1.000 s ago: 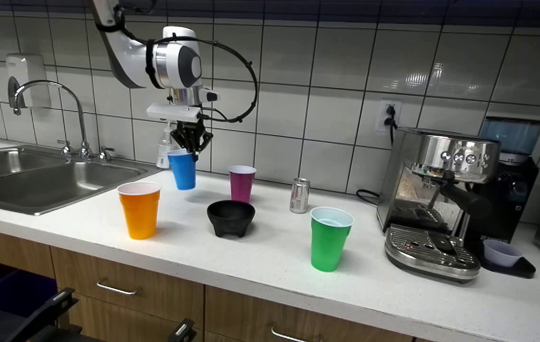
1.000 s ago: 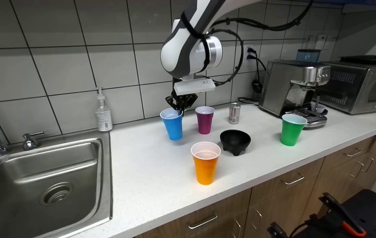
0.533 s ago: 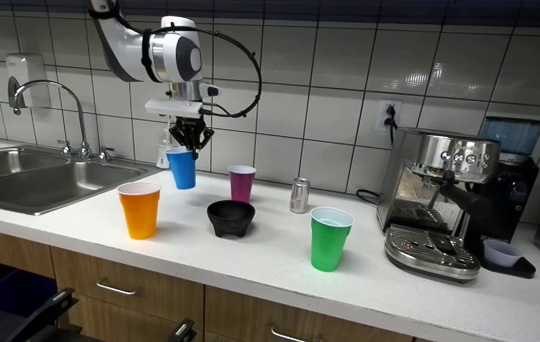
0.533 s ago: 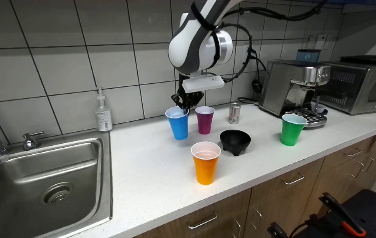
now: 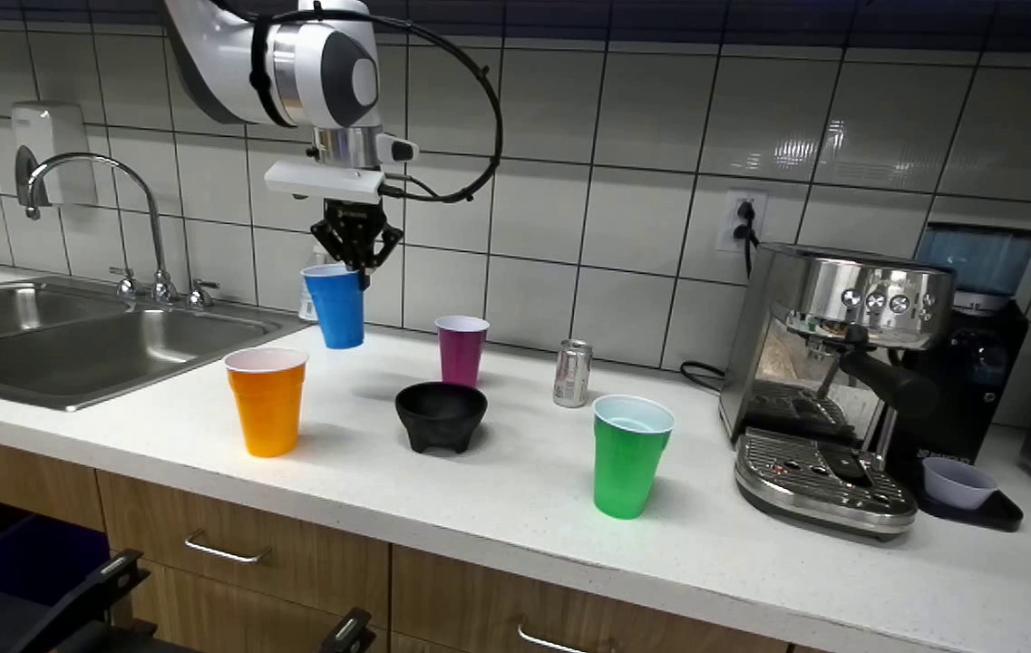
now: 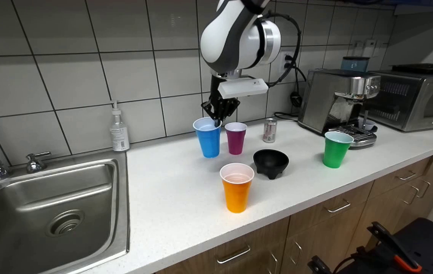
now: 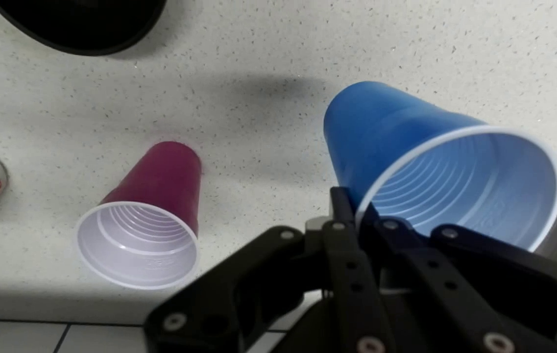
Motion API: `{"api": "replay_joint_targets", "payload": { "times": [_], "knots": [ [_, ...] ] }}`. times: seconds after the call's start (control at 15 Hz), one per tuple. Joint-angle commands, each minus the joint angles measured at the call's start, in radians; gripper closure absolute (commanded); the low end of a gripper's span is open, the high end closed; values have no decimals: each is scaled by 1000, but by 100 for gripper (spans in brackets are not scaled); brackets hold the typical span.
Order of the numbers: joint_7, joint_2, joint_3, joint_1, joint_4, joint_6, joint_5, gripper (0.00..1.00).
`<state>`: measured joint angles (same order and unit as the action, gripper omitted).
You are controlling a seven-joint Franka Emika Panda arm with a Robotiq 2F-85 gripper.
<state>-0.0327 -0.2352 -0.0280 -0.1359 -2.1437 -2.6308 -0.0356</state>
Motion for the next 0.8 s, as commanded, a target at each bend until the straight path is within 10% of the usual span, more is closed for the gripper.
{"api": "replay_joint_targets", "payload": {
  "times": [0.0,0.73],
  "knots": [
    [76,88,-45,39,-75,-6,68,99],
    [195,221,-62,40,-205,6,227,99]
  ]
}}
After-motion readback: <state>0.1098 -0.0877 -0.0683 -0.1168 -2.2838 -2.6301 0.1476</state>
